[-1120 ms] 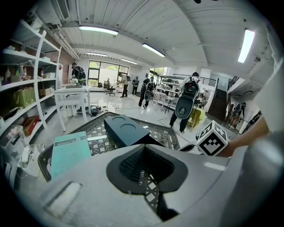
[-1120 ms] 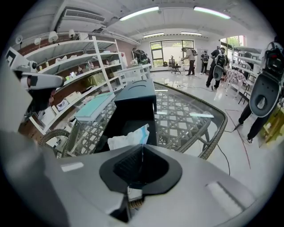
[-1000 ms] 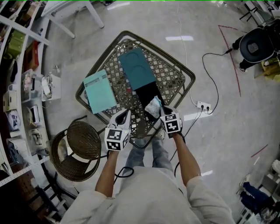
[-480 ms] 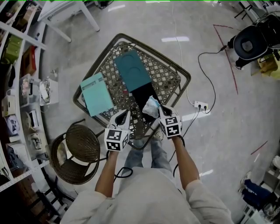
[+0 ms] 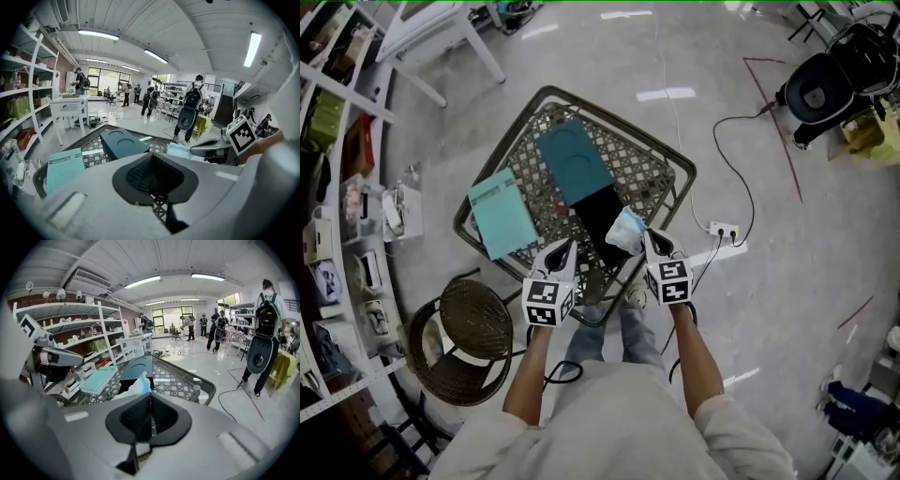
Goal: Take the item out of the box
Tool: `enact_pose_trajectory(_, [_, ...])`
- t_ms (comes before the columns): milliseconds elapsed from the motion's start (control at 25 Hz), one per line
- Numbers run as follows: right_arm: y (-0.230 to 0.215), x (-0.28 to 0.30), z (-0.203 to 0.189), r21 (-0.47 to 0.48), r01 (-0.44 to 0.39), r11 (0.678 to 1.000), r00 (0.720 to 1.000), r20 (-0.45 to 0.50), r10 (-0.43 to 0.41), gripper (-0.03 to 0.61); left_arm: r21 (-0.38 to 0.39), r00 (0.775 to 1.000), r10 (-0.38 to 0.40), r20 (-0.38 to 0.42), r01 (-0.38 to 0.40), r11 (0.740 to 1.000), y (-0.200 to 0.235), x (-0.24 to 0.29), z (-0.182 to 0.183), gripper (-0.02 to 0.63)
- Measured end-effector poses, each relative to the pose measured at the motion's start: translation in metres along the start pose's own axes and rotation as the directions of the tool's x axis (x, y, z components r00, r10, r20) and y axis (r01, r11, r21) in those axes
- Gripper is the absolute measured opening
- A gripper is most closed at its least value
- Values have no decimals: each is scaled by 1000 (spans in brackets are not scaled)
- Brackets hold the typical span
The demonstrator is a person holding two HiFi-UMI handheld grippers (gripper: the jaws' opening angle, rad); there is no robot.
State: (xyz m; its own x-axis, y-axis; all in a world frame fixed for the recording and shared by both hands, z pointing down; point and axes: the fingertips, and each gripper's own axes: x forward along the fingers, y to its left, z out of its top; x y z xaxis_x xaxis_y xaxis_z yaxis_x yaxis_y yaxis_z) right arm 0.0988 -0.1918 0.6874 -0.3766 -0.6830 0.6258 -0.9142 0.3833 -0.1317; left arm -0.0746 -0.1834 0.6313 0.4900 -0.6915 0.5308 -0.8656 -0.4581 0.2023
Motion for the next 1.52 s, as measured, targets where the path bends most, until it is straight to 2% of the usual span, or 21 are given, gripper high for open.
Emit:
enact_pose_trajectory(360, [-37, -41, 13, 35, 102, 994, 992, 72, -105, 0, 49, 999, -35, 41, 33, 998, -17, 7, 30, 6])
enact_pose_trajectory(760, [-66, -96, 33, 78, 192, 978, 966, 162, -202, 0, 108, 993, -78, 92, 68, 992, -46, 5, 63, 6])
enact_pose_trajectory(1240, [-78, -141, 105, 59, 249, 967, 917, 307, -255, 0, 167, 976, -99, 196, 66, 984, -54, -9, 125, 6])
enact_pose_trajectory(1520, [-86, -162, 148, 36, 265, 964, 887, 383, -258, 0, 185, 961, -92, 260, 44, 982, -57, -16, 164, 6])
